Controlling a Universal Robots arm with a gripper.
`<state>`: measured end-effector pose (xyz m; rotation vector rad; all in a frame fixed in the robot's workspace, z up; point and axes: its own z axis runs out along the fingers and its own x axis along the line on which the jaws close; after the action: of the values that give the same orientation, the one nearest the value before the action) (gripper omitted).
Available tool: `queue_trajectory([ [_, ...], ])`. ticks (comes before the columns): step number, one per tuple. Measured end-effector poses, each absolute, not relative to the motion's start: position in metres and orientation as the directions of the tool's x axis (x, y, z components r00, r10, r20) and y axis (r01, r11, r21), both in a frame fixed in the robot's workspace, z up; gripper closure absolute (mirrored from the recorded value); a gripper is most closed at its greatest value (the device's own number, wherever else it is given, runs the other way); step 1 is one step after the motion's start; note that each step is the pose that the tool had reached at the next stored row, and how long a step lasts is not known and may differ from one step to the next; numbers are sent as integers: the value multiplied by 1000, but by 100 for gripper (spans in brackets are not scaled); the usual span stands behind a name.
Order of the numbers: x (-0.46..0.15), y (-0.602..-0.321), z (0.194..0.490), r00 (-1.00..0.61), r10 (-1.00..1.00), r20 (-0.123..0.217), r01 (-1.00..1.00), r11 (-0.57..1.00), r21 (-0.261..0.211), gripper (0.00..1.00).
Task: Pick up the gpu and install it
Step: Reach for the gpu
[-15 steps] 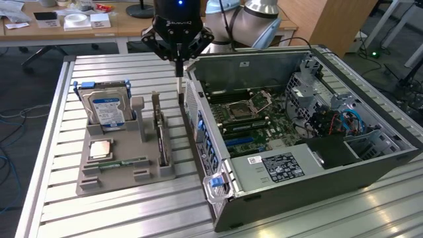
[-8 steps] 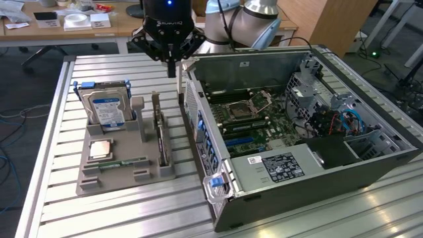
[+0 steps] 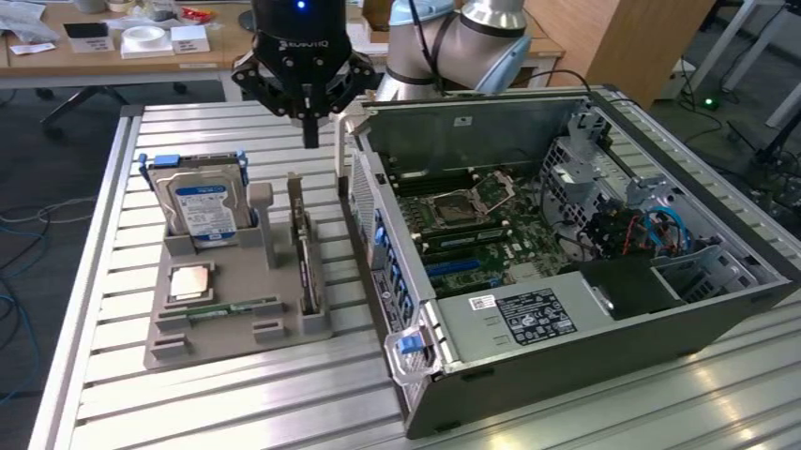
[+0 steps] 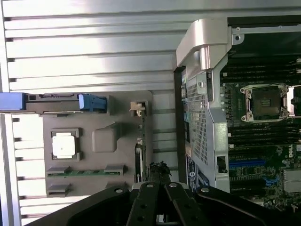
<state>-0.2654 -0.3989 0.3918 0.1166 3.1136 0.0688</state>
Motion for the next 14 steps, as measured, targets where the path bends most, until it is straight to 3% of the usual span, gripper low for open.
queue_trajectory([
  [14,-289,-399,391,-997,75,-23,74,996,45,89],
])
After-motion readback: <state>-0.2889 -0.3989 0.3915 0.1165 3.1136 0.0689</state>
